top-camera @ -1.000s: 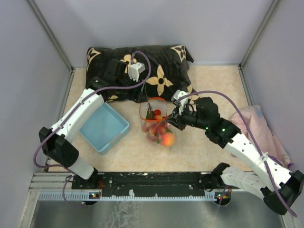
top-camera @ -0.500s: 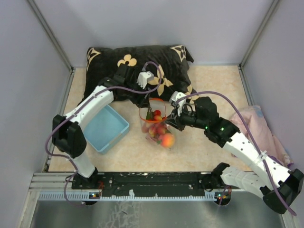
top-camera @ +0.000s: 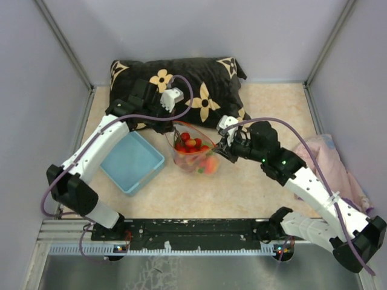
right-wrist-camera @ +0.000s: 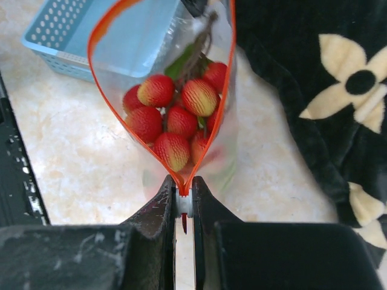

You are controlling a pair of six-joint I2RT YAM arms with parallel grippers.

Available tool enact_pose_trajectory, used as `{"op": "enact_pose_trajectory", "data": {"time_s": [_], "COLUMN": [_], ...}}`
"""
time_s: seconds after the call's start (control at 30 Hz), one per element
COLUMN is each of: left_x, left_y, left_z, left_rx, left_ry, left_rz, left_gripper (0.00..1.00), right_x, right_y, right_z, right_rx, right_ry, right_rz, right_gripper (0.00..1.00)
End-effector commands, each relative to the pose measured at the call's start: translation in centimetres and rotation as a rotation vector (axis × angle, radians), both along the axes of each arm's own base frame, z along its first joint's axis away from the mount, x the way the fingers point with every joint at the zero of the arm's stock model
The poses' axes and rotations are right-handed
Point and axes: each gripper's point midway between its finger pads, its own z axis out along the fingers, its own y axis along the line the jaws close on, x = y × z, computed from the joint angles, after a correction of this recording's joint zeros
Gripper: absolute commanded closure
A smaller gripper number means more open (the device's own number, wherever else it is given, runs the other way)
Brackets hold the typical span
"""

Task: Place the food in the zip-top bag and seal the zipper
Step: Zip the zipper food storage bag at the center of the board.

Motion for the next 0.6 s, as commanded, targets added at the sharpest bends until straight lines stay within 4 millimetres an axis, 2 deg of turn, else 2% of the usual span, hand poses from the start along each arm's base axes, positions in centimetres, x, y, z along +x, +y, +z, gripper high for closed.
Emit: {"op": "enact_pose_trajectory", "data": {"time_s": [0.0, 0.03, 0.13, 0.2, 0.27, 0.4, 0.57], "left_x": [-1.5, -1.8, -2.4, -2.6, -2.7, -2.6, -2.4], "left_y": [1.4, 1.4, 1.5, 1.5, 1.4, 1.2, 0.8], "left_z": [1.9, 1.7, 1.0, 0.7, 0.7, 0.7, 0.7], "left_rx": [-0.026, -0.026, -0.031, -0.035, -0.042, -0.050, -0.060], "left_ry": [-0.039, -0.032, -0.009, 0.002, 0.001, 0.013, 0.040], "left_rz": [0.038, 0.035, 0.037, 0.038, 0.040, 0.043, 0.046], "left_gripper": [0.99, 0.99, 1.00, 1.00, 1.00, 1.00, 1.00], "right_x": [1.6, 1.6, 1.5, 1.3, 1.3, 1.7, 0.6], "right_y": [-0.2, 0.0, 0.8, 1.1, 1.2, 0.7, 0.6], "right_z": [4.6, 4.5, 3.6, 3.0, 2.1, 0.6, 0.5], "right_rx": [0.065, 0.065, 0.066, 0.056, 0.040, 0.028, 0.040], "right_ry": [-0.190, -0.202, -0.205, -0.198, -0.199, -0.225, -0.206], "right_rz": [0.009, 0.025, 0.086, 0.131, 0.163, 0.180, 0.227], "right_gripper": [1.00, 1.00, 0.84, 0.71, 0.62, 0.58, 0.55]}}
